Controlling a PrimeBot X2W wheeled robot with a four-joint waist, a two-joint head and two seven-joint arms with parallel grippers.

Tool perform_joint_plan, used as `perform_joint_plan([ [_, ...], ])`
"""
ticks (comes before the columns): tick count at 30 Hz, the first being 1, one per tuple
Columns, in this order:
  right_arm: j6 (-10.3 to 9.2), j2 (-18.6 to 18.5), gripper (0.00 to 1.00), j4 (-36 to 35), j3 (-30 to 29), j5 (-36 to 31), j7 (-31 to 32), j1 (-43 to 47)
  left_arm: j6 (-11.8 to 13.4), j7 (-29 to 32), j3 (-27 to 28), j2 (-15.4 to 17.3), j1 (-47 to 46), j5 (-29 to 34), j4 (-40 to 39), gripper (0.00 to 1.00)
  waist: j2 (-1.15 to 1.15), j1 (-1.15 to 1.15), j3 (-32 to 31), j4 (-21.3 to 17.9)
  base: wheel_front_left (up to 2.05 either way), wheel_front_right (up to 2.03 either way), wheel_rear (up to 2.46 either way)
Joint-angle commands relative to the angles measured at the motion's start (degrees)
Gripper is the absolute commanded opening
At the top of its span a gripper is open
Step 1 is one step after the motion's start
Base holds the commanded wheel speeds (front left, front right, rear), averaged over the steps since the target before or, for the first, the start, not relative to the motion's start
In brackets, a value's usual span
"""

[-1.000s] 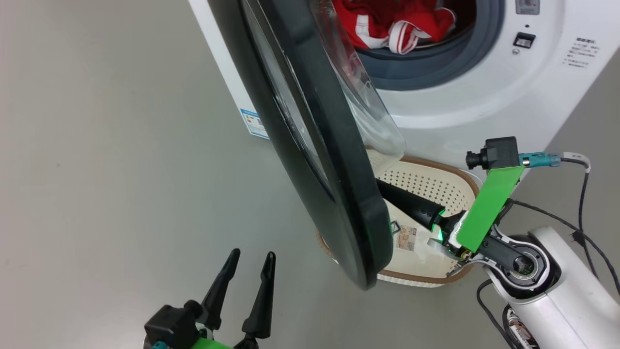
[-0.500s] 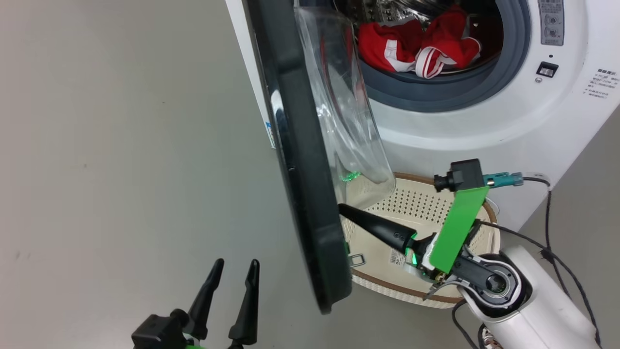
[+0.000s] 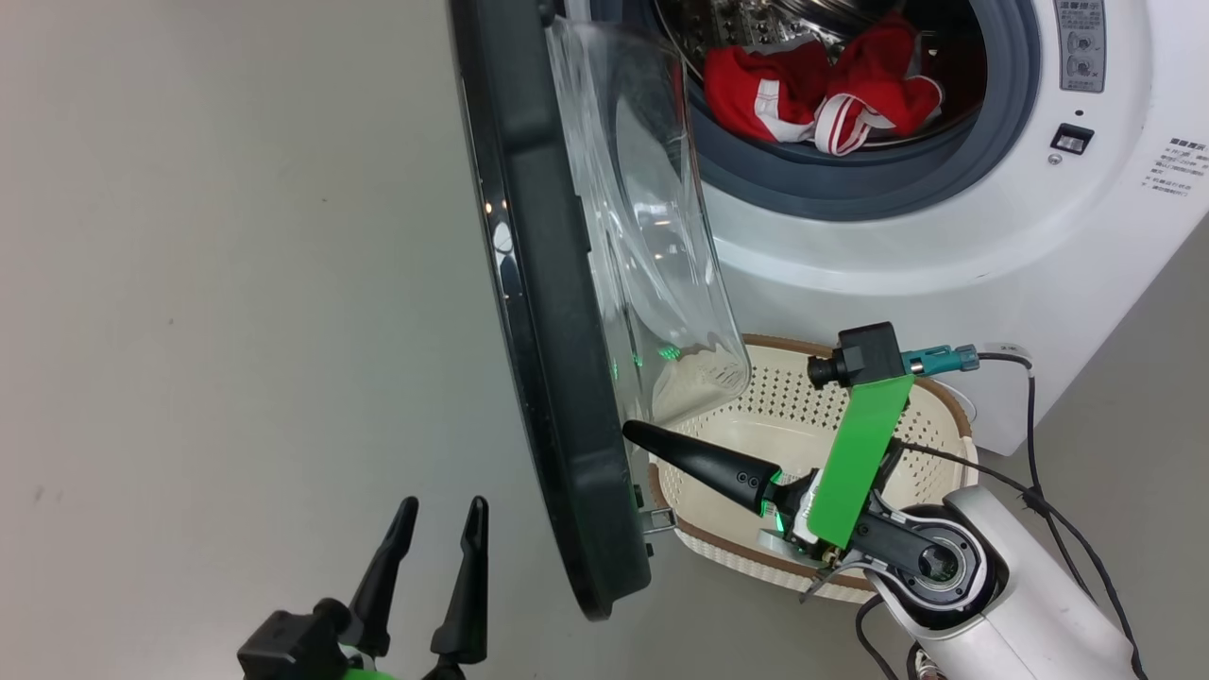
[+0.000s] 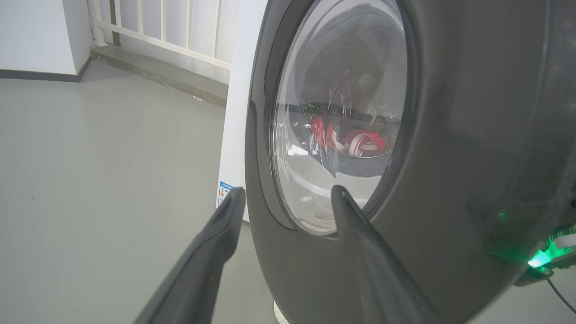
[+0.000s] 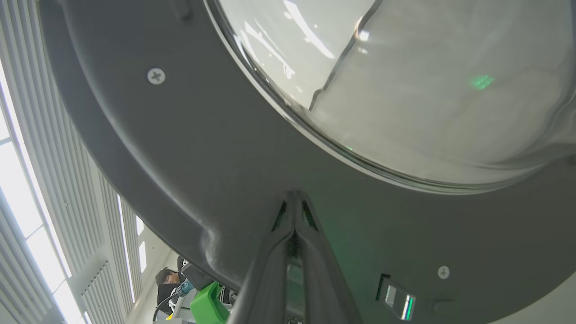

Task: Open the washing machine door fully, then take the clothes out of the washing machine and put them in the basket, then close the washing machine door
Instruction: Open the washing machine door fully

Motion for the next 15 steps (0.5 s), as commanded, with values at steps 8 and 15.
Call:
perform_joint_plan([
  [8,0.45,1.31,0.17,-1.32,0.2,-1.52,-0.52,1.39,0.12,-0.53,2.4,0.43,0.56,0.81,-1.16,1.0,0.0,0.0,-0.8,-0.35,0.0,0.0,0.0],
  [15,0.45,0.84,0.87,-1.39,-0.91,-1.89,-2.35,2.96,-0.57,-0.53,2.57,0.43,0.33,1.4,-0.22,1.0,0.0,0.0,-1.67,-0.68,0.0,0.0,0.0],
])
